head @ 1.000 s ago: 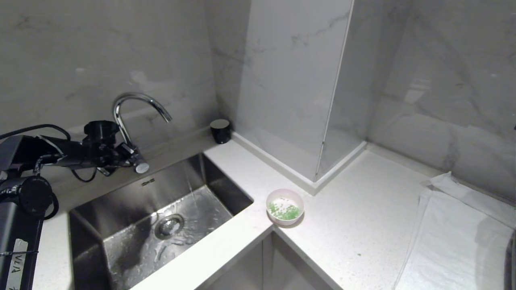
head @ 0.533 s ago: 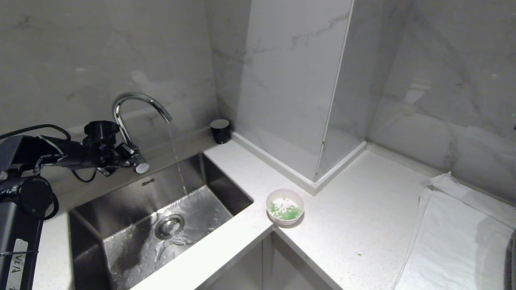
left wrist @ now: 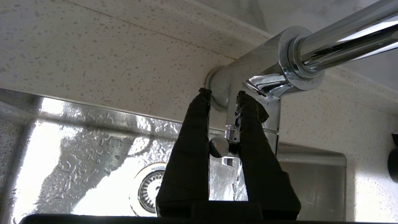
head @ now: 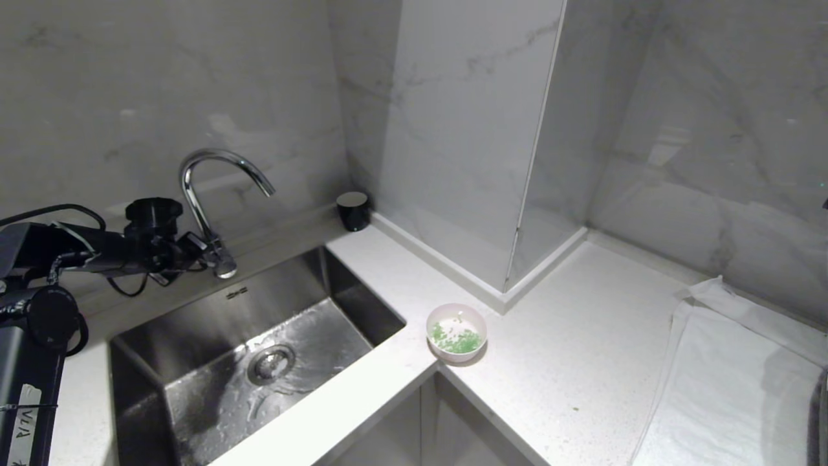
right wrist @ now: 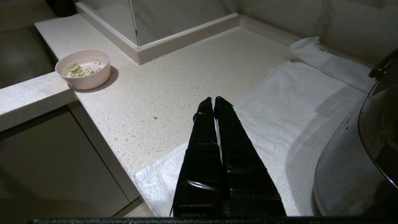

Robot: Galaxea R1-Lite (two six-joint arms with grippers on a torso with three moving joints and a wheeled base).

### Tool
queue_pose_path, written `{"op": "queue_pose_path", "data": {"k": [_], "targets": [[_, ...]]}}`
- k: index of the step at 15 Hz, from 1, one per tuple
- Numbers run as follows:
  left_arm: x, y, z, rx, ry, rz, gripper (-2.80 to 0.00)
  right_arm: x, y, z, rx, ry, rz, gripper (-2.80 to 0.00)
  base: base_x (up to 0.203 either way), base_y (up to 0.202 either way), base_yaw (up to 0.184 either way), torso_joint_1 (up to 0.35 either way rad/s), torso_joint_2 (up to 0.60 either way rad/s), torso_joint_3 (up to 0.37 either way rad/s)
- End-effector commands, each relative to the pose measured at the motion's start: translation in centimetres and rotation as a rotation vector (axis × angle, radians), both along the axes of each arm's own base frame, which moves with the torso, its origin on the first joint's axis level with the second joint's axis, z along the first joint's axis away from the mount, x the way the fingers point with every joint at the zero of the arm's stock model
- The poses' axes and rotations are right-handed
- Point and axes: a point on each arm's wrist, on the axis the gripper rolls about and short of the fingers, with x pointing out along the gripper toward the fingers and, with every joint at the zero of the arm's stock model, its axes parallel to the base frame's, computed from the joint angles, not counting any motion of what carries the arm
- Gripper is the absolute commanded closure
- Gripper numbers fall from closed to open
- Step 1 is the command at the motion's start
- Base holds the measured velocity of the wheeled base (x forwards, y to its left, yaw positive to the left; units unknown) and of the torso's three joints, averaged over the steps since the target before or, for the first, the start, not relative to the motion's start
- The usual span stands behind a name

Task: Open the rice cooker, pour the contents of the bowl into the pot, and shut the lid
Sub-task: Turn off the tap

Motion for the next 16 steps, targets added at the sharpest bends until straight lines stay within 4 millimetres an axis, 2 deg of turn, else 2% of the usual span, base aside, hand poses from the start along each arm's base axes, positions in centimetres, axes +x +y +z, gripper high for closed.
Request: {"op": "queue_pose_path", "data": {"k": [1, 7, 8, 13, 16], "targets": [[-0.1, 0.0, 0.4, 0.002, -0.007, 0.006, 0.0, 0.0, 0.0, 0.0, 0.0, 0.0, 0.0, 0.0, 0.0, 0.0, 0.0, 0.0, 0.0, 0.0], [0.0, -0.2, 0.5, 0.008, -0.01, 0.003, 0.0, 0.0, 0.0, 0.0, 0.0, 0.001, 0.0, 0.0, 0.0, 0.0, 0.0, 0.0, 0.0, 0.0], [0.0, -0.1, 0.5, 0.008, -0.01, 0.003, -2.8, 0.0, 0.0, 0.0, 0.0, 0.0, 0.001, 0.0, 0.0, 0.0, 0.0, 0.0, 0.0, 0.0], [0.0, -0.2, 0.6, 0.01, -0.015, 0.003, -2.8, 0.0, 0.0, 0.0, 0.0, 0.001, 0.0, 0.0, 0.0, 0.0, 0.0, 0.0, 0.0, 0.0], [-0.3, -0.3, 1.7, 0.003, -0.027, 0.008, -2.8, 0.0, 0.0, 0.0, 0.0, 0.001, -0.001, 0.0, 0.0, 0.0, 0.0, 0.0, 0.0, 0.0]]}}
